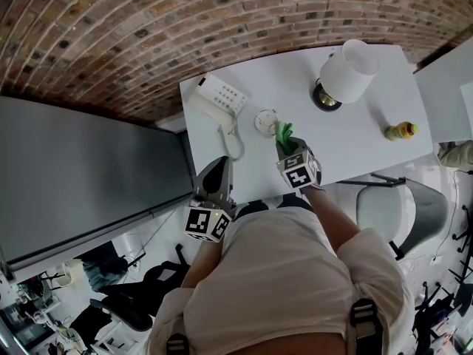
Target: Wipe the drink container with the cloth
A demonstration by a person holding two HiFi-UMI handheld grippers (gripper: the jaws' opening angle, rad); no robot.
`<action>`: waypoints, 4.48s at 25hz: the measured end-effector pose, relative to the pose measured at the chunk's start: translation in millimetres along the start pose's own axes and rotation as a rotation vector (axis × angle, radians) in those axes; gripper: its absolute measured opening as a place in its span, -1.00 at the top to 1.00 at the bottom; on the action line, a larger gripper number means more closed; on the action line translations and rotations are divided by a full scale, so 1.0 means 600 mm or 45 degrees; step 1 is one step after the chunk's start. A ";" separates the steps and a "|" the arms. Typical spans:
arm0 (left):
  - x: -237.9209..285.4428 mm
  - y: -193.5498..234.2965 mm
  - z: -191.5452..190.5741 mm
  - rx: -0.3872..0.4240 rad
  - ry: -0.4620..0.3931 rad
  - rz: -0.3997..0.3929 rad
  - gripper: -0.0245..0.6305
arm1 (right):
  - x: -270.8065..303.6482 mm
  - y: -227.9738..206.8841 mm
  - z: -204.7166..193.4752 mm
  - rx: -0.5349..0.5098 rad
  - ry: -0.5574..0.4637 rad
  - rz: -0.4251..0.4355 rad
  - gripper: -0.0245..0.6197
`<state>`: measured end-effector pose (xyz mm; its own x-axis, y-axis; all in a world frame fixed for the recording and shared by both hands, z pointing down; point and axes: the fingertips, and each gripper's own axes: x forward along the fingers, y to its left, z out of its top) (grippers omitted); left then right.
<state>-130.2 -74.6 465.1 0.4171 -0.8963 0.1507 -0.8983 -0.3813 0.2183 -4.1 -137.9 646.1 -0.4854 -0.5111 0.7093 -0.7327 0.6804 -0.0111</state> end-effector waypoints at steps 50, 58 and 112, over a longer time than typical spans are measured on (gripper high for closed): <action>-0.008 0.031 -0.006 0.008 0.029 0.062 0.93 | 0.178 0.013 -0.142 -0.083 0.313 0.127 0.80; -0.013 0.023 -0.003 0.008 0.019 0.014 0.93 | 0.125 -0.006 -0.126 0.040 0.233 0.052 0.80; -0.032 0.037 -0.008 -0.017 0.015 -0.053 0.93 | 0.072 0.084 -0.018 0.108 0.083 0.086 0.80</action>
<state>-157.8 -64.6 471.4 0.4555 -0.8771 0.1522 -0.8783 -0.4149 0.2376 -56.9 -120.0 684.0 -0.5049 -0.4284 0.7494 -0.7383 0.6641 -0.1179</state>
